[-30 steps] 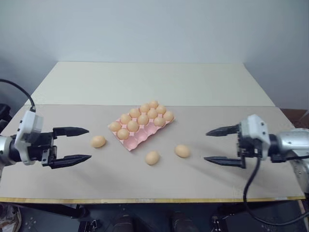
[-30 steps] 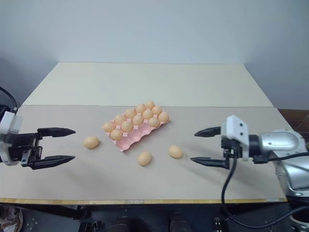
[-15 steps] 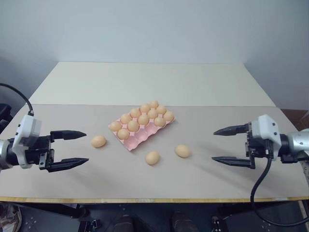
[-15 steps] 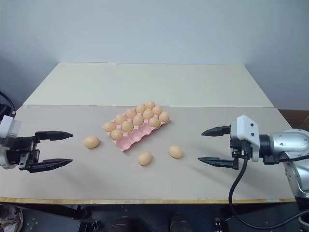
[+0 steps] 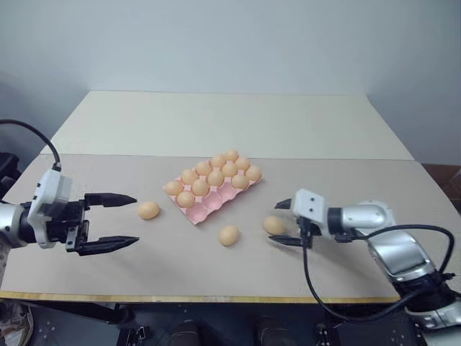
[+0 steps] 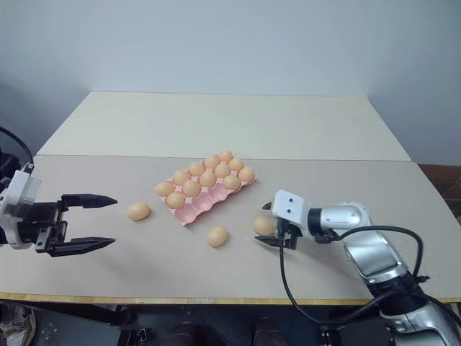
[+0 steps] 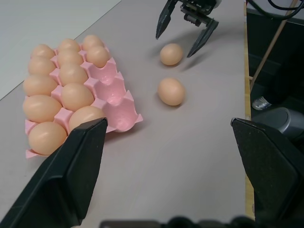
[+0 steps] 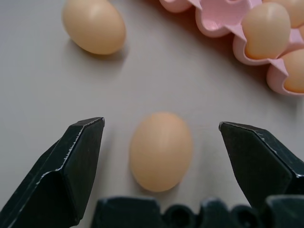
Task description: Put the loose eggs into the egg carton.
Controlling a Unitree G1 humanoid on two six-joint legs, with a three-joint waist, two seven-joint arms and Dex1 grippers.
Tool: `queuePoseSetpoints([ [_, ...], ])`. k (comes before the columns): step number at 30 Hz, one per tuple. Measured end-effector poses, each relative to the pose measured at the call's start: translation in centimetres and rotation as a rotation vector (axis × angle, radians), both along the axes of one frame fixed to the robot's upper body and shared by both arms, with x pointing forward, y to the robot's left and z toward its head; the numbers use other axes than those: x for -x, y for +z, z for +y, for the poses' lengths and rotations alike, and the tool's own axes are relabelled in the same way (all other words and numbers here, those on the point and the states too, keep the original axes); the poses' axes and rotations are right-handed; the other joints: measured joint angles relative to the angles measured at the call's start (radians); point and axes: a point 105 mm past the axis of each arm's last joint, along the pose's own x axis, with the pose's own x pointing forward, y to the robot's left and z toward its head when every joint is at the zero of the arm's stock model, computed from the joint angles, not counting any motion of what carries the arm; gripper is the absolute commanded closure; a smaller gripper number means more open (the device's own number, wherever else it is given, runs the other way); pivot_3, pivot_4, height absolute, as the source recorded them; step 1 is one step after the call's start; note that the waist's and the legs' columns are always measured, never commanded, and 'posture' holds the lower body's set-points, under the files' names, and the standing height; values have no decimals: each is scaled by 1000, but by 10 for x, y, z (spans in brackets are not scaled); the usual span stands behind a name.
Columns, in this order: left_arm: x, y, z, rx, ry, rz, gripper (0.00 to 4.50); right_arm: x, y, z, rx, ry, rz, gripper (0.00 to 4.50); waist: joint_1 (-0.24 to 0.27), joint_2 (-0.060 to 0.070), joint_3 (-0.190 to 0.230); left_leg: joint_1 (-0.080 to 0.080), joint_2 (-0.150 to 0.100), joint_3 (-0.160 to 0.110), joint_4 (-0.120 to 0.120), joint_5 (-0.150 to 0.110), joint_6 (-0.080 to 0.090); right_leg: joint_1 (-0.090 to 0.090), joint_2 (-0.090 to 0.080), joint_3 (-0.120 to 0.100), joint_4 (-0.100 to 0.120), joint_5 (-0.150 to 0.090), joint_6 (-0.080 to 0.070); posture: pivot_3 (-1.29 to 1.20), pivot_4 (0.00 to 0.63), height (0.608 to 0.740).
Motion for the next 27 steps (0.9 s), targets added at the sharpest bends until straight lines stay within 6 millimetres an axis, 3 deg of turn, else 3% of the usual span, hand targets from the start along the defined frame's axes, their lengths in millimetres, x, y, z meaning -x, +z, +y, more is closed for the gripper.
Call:
queuePoseSetpoints([
  [2, 0, -1, -1, -1, -5, 4, 0, -5, -6, 1, 21, -29, 11, 17, -1, 0, 0, 0, 0, 0, 0, 0, 0, 0, 0, 0, 0, 0, 0, 0, 150, 740],
  [5, 0, -1, -2, -1, -9, 7, 0, -8, -14, 0, 31, -59, 36, 564, -1, 0, 0, 0, 0, 0, 0, 0, 0, 0, 0, 0, 0, 0, 0, 0, 150, 740],
  [10, 0, -2, -2, -1, -11, 8, 0, -6, -19, 3, 43, -46, 50, 2378, -2, 0, 0, 0, 0, 0, 0, 0, 0, 0, 0, 0, 0, 0, 0, 0, 150, 740],
  [12, 0, -2, -2, -1, -11, 7, 0, -6, -18, 4, 40, -43, 49, 2770, -2, 0, 0, 0, 0, 0, 0, 0, 0, 0, 0, 0, 0, 0, 0, 0, 150, 740],
  [16, -1, 0, -2, 4, -6, 0, 0, -7, -4, 13, -4, -22, 22, 2770, -5, 0, 0, 0, 0, 0, 0, 0, 0, 0, 0, 0, 0, 0, 0, 0, 150, 740],
  [21, -13, 19, -7, 123, 37, -70, 0, -23, 35, 43, -114, -1, -89, 2770, -6, 0, 0, 1, 1, -1, 0, 0, 0, 0, 1, 0, 1, 0, 0, 0, 150, 740],
  [27, -17, 25, -8, 179, 73, -82, 0, -55, 37, 69, -165, -68, -133, 2770, -5, 0, 0, 0, 1, -1, 0, 0, 0, -1, 1, 0, 1, 0, -1, 0, 150, 740],
])
